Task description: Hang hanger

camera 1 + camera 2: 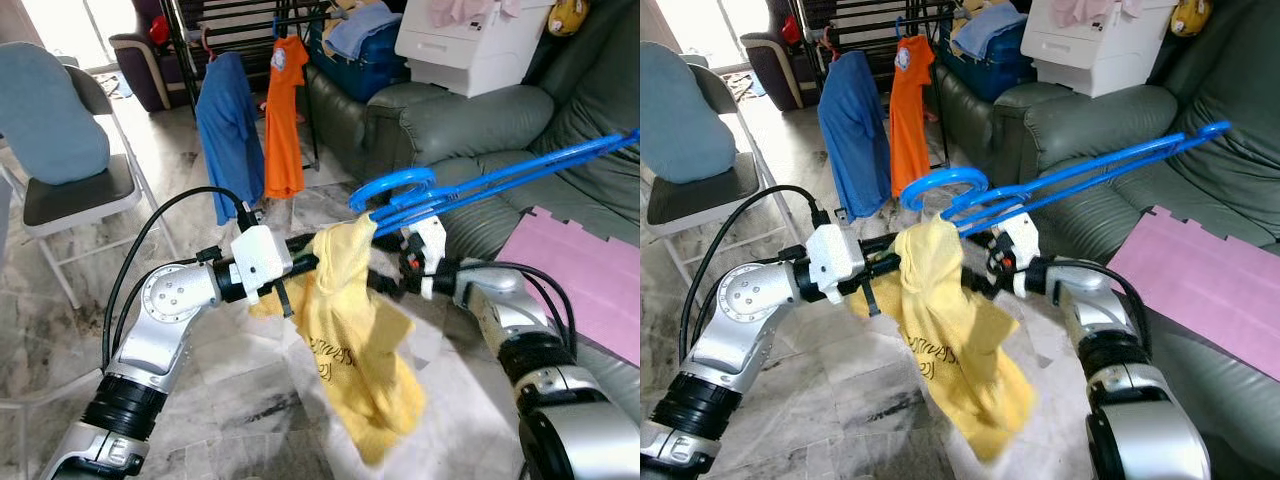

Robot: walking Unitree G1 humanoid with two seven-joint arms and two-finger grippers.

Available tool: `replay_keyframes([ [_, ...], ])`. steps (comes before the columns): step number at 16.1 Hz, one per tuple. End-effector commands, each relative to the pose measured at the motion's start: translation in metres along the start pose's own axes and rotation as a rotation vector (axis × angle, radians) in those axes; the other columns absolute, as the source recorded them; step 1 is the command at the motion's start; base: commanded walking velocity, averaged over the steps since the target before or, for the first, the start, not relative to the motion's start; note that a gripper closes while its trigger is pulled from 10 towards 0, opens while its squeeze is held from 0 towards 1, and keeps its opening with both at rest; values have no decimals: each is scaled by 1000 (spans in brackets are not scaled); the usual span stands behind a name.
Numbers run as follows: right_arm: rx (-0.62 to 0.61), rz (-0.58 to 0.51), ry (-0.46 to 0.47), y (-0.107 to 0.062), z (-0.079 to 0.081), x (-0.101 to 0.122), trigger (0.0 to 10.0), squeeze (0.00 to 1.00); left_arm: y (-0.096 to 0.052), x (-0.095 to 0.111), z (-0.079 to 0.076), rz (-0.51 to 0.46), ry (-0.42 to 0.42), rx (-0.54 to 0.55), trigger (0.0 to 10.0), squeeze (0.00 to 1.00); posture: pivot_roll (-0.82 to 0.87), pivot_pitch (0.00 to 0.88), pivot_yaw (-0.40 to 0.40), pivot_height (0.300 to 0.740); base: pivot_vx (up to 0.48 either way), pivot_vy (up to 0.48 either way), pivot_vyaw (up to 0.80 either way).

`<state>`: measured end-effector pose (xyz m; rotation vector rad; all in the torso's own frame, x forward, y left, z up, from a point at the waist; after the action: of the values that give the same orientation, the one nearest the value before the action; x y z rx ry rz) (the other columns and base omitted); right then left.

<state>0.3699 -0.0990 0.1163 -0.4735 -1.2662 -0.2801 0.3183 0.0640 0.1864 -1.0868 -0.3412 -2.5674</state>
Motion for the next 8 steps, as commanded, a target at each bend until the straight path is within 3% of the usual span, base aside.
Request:
replay_keyframes([
  [1, 43, 10, -5, -1, 5, 1, 10000, 0, 0, 3, 15, -1, 44, 47, 0, 0, -52, 0, 38, 740, 0, 0, 0],
  [2, 48, 15, 1, -5, 5, -2, 10000, 0, 0, 0, 21, 22, 69, 78, 0, 0, -56, 0, 42, 740, 0, 0, 0],
  [8, 76, 12, 18, -1, 11, -1, 10000, 0, 3, -2, 26, 42, 99, 96, 0, 0, -50, 0, 44, 740, 0, 0, 0],
])
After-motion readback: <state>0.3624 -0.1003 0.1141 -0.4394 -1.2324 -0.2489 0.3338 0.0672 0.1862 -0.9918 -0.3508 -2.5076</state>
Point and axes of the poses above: a point about 5 cm out from each wrist's last joint towards the gripper, its own y axis pointing out of the wrist towards the gripper, its own x axis along the axis of the wrist's last joint, z = x × y, the point moved 5 cm from there along y, pointing out of the wrist towards the gripper, and after that the axes turned 10 degrees about y, right-handed, at the moved point
